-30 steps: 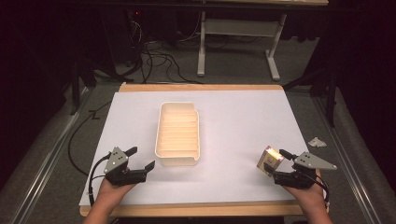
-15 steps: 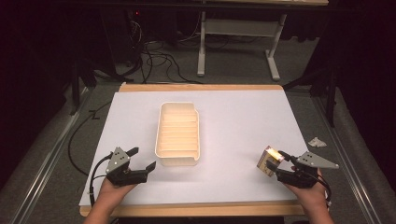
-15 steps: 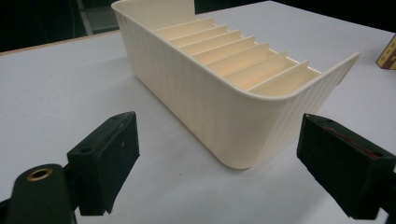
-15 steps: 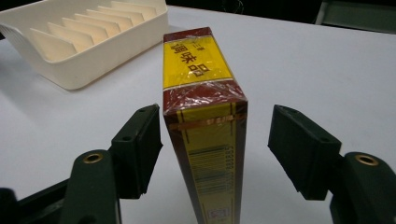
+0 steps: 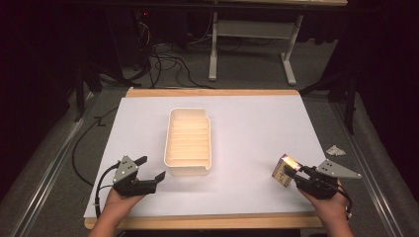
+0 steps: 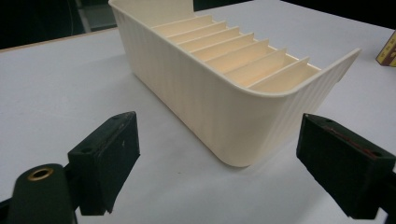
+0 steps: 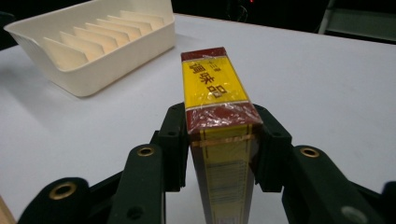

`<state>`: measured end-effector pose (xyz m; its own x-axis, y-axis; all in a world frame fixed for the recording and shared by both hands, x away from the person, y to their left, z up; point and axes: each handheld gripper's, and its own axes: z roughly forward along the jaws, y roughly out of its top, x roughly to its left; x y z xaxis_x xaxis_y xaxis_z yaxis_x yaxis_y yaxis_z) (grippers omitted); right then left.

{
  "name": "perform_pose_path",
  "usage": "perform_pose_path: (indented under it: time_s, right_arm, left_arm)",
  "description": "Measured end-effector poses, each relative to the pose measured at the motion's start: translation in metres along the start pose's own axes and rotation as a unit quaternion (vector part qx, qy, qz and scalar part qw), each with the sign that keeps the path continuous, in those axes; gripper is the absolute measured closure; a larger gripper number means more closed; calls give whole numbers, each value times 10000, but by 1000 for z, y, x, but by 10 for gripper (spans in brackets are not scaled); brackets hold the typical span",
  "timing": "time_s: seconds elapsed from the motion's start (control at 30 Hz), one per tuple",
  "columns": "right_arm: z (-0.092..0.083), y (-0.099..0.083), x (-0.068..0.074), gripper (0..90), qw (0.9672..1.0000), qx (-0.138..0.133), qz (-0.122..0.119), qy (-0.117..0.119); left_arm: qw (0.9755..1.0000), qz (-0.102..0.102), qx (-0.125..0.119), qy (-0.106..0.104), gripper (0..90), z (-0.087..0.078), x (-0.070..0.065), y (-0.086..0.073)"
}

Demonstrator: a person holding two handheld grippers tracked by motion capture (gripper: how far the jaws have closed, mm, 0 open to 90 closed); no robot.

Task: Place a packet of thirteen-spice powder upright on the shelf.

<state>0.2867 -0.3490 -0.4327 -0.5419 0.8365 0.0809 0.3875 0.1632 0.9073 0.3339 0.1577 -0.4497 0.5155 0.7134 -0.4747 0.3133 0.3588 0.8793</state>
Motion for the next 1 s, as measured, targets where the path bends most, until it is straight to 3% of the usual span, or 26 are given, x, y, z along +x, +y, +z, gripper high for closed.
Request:
perform_pose_path:
  time_s: [0.27,0.7,1.0]
  right_arm:
    - [-3,2,-1,679,9998,-138,-141,25]
    - [-1,12,0,679,9992,-284,-166,204]
    - [22,41,5,680,9974,-343,-326,551]
  left_arm:
    - [10000,-9,3,13,145,0,0,0]
    - [10000,8,10,44,145,1,1,0]
    - [10000,20,-37,29,146,0,0,0]
